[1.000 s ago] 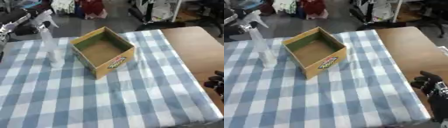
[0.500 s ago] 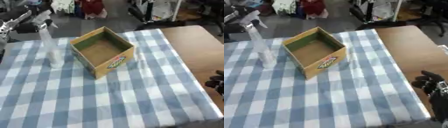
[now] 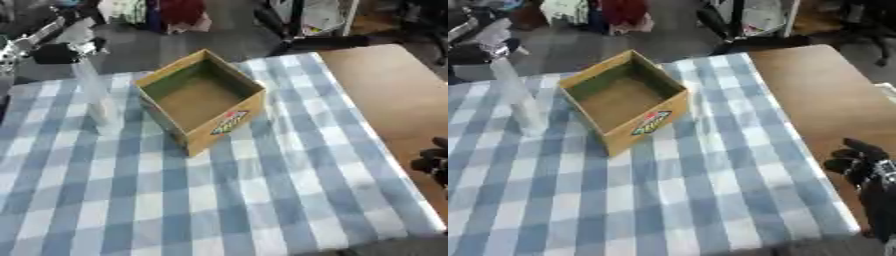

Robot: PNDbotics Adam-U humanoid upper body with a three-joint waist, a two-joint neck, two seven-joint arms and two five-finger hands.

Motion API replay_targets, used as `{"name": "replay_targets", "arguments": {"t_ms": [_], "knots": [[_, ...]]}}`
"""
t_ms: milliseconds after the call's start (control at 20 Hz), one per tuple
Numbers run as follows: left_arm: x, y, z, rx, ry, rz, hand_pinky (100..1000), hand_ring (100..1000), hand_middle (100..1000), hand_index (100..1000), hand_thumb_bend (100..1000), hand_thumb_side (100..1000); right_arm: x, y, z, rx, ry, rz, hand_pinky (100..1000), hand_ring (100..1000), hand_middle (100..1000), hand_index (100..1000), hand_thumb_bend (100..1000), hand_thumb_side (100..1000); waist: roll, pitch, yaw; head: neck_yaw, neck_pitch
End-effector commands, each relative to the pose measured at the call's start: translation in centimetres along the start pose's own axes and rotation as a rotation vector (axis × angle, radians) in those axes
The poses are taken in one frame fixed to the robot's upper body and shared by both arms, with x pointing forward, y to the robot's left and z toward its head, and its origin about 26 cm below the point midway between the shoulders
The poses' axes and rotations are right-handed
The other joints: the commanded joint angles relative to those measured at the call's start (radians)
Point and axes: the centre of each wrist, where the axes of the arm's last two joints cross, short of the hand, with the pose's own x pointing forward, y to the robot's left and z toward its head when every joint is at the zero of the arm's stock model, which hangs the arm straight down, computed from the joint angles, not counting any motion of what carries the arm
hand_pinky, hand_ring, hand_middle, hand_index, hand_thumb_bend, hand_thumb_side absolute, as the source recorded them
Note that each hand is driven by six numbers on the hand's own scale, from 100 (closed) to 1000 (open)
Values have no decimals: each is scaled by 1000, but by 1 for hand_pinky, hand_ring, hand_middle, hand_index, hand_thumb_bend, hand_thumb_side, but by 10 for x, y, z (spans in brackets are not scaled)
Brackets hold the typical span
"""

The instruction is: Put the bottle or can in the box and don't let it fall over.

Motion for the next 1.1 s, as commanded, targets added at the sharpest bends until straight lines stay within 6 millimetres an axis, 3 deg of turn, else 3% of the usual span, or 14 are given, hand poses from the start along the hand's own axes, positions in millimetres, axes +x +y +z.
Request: {"name": "replay_targets", "arguments": {"t_ms": [50,400,550,800,1000,1100], "knots": [[-8,20,6,15,13,-39,825,784,775,941,279,900,12,-6,-6,16,-29,31,750,644,625,803,100,806,-1,-7,-2,4,-13],[-12,15,7,-69,8,-43,813,776,766,940,196,861,12,-6,-7,17,-31,30,751,644,625,803,100,805,1,-8,-4,4,-16],[-13,14,8,-122,-4,-44,783,750,735,920,137,787,13,-5,-7,18,-31,29,751,643,625,803,100,804,0,-8,-4,2,-16],[-14,12,8,-192,-20,-39,659,618,556,812,100,514,13,-5,-7,17,-31,30,751,643,625,803,100,804,0,-8,-2,0,-13],[-15,11,9,-253,-47,-41,582,543,468,756,100,180,13,-6,-7,15,-32,32,751,643,625,803,100,803,-1,-8,0,-3,-10],[-15,12,9,-281,-65,-47,545,508,425,722,100,171,13,-6,-7,14,-32,32,751,643,625,803,100,803,-2,-8,1,-4,-10]]}}
